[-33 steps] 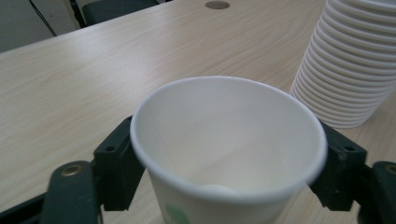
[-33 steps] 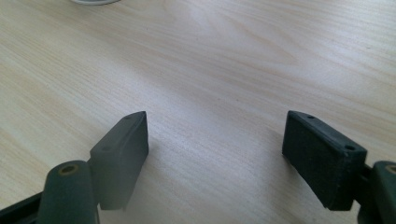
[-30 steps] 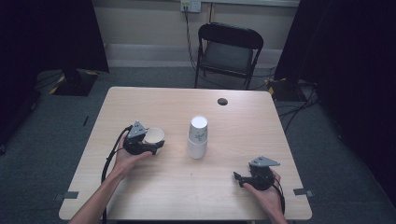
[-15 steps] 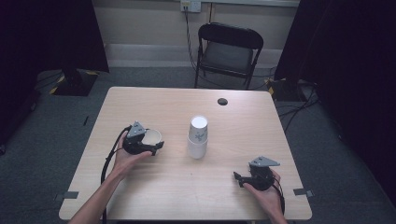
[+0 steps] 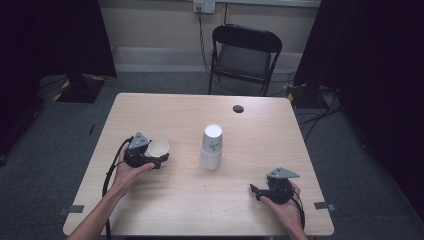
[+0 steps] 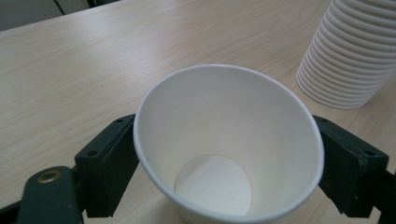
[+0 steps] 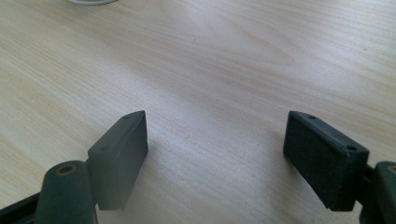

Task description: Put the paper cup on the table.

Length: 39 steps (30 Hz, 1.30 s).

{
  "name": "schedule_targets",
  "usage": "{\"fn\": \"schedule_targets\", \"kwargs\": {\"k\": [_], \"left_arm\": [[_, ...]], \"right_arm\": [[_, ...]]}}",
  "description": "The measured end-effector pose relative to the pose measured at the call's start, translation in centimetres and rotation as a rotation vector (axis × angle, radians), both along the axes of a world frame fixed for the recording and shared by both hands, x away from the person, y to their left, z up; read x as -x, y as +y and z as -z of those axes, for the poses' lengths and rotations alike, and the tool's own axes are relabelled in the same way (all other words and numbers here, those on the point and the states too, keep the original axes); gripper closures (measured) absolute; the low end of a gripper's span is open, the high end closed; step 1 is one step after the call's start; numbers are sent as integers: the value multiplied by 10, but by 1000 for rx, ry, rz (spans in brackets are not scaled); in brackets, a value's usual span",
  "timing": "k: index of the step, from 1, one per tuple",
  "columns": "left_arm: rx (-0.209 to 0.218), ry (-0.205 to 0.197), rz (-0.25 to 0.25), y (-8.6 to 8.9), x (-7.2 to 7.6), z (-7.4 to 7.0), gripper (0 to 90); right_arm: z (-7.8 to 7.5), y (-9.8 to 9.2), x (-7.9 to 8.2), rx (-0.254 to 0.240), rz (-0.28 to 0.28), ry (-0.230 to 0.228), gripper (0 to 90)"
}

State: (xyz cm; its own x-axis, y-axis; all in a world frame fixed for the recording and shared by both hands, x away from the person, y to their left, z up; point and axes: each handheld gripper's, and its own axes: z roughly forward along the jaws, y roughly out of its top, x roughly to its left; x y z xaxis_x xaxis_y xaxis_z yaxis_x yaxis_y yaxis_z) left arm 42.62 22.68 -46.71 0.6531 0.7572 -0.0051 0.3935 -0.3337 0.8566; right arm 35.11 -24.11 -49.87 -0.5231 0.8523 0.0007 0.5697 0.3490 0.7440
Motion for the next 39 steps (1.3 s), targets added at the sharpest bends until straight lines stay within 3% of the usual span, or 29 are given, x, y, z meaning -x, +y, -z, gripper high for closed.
{"fn": "schedule_targets", "kwargs": {"k": [5, 10, 18, 22, 23, 25, 26, 27, 29, 35, 38, 39], "left_arm": [[-2, -5, 4, 3, 5, -1, 157], [-18, 28, 5, 5, 10, 0, 156], [-38, 49, -4, 11, 28, 1, 157], [-71, 112, -30, 16, 36, -1, 158], [-64, 93, -27, 19, 45, -1, 159], [-72, 99, -12, 21, 49, 0, 157], [-106, 149, -35, 21, 56, 3, 159], [-106, 149, -35, 21, 56, 3, 161], [-140, 190, -27, 22, 63, 6, 171], [-169, 217, -39, 30, 84, 22, 167], [-192, 222, -38, 32, 85, 24, 159], [-167, 218, -58, 31, 84, 27, 153]], "right_arm": [[0, 0, 0, 0, 2, 1, 212], [0, 0, 0, 1, 2, 1, 212], [0, 0, -1, 1, 3, 0, 209], [0, 0, -1, 1, 3, 0, 208], [0, 0, -1, 1, 3, 0, 208], [0, 0, -1, 1, 3, 0, 208], [0, 0, -1, 1, 3, 0, 208], [0, 0, -1, 1, 3, 0, 208], [0, 0, -1, 1, 3, 0, 208], [0, 1, -1, 1, 4, 0, 203], [0, 1, -2, 2, 3, 4, 187], [0, 2, -3, 3, 3, 4, 181]]}}
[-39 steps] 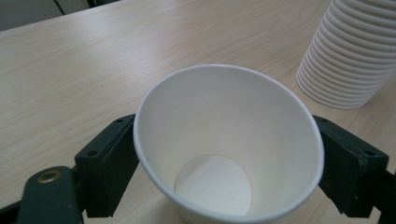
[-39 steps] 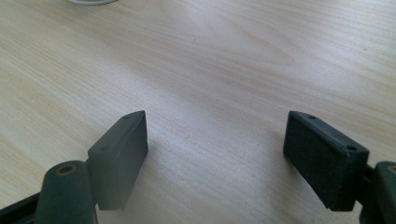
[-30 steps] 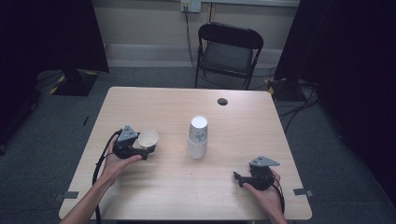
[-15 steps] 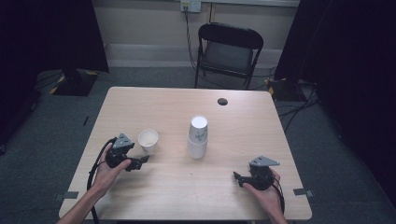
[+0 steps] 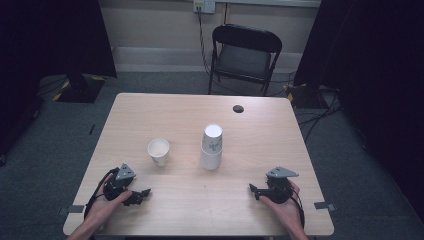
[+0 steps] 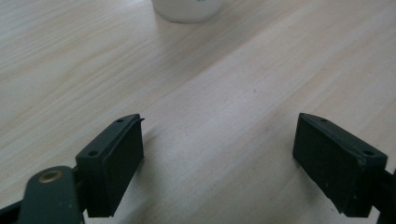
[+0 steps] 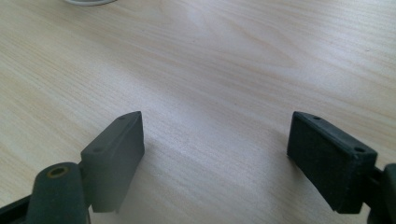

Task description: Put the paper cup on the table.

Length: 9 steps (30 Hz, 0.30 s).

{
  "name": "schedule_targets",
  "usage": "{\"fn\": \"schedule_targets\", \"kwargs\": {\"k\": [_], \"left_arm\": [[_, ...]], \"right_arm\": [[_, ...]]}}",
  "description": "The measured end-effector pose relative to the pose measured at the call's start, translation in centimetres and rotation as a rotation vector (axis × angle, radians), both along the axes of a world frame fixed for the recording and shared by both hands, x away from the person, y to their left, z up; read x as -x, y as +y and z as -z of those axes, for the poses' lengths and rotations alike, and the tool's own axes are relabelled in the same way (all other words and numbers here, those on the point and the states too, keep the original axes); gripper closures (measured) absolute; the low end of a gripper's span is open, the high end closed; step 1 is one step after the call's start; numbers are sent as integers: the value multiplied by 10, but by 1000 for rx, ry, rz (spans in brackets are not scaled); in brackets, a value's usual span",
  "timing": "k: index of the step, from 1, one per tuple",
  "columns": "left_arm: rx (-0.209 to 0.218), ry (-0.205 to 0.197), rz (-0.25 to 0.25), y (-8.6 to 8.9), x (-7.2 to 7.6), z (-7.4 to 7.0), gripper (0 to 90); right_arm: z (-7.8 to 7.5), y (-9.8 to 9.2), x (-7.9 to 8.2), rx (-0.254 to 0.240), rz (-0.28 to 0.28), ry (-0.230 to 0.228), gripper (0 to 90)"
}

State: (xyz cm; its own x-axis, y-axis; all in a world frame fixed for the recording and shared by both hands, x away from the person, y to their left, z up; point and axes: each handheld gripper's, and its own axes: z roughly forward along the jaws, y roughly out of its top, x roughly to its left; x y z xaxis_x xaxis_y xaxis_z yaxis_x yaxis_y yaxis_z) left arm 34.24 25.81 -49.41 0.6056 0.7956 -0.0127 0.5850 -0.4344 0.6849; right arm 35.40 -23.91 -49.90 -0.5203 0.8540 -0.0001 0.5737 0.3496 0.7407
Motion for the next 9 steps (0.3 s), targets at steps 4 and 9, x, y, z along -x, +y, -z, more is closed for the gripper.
{"fn": "schedule_targets", "kwargs": {"k": [4, 9], "left_arm": [[18, -37, 11, -1, -1, 4, 95], [22, -48, 12, -1, -2, 7, 37]], "right_arm": [[0, 0, 0, 1, 1, 0, 178], [0, 0, -1, 2, 6, 2, 163]]}}
